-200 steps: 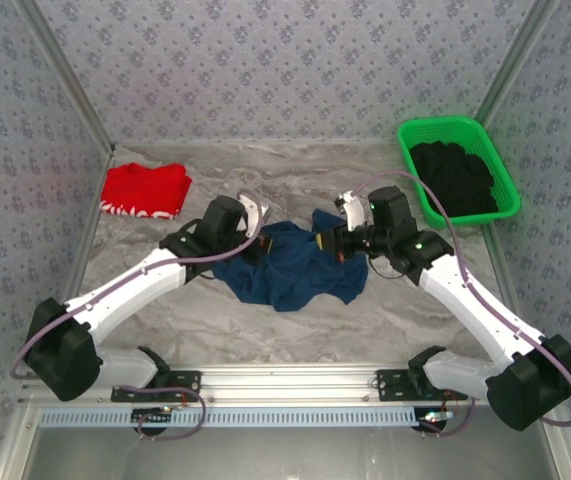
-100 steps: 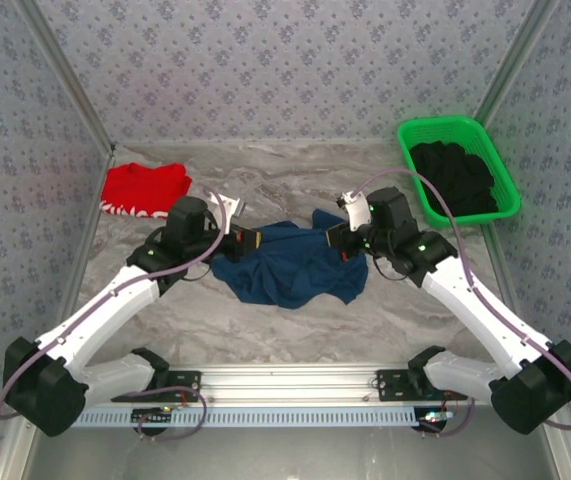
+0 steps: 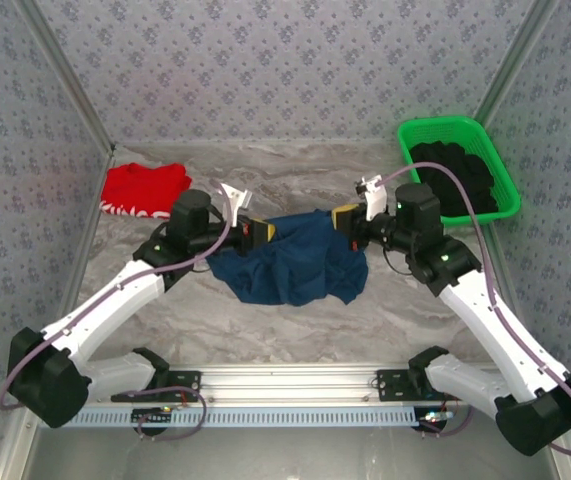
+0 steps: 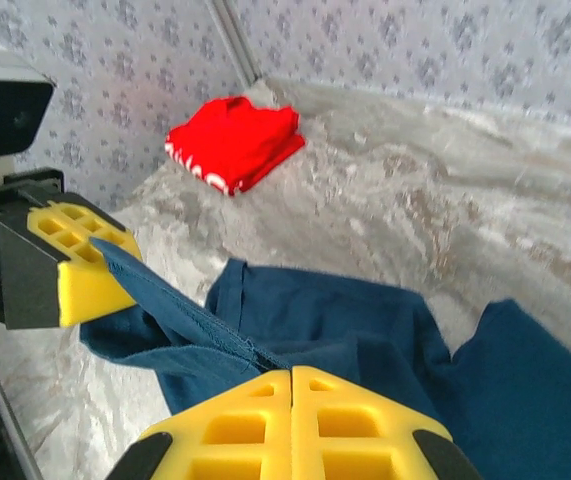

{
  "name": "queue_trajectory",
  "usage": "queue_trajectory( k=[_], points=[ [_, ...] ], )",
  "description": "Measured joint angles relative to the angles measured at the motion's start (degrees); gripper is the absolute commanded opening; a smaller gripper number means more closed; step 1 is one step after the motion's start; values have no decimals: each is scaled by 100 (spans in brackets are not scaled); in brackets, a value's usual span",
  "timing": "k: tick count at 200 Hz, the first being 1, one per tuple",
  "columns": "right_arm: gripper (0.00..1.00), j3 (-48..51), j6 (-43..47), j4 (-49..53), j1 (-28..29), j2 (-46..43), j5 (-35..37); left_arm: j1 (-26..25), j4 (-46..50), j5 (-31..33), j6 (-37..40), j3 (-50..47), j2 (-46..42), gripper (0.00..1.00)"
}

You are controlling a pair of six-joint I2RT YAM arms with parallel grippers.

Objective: Fold the inside-out t-shirt

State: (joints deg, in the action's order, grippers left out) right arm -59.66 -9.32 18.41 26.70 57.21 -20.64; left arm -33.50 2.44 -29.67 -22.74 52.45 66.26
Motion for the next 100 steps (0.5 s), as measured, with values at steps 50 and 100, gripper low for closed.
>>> queue_trajectory(
  k=[50, 100],
  points=[
    [0, -1255, 435, 186, 280, -13, 1377, -48, -306, 328, -247, 929, 103, 0],
    [0, -1926, 1073, 422, 957, -7, 3202, -433, -365, 109, -177, 2153, 1228, 0]
  ],
)
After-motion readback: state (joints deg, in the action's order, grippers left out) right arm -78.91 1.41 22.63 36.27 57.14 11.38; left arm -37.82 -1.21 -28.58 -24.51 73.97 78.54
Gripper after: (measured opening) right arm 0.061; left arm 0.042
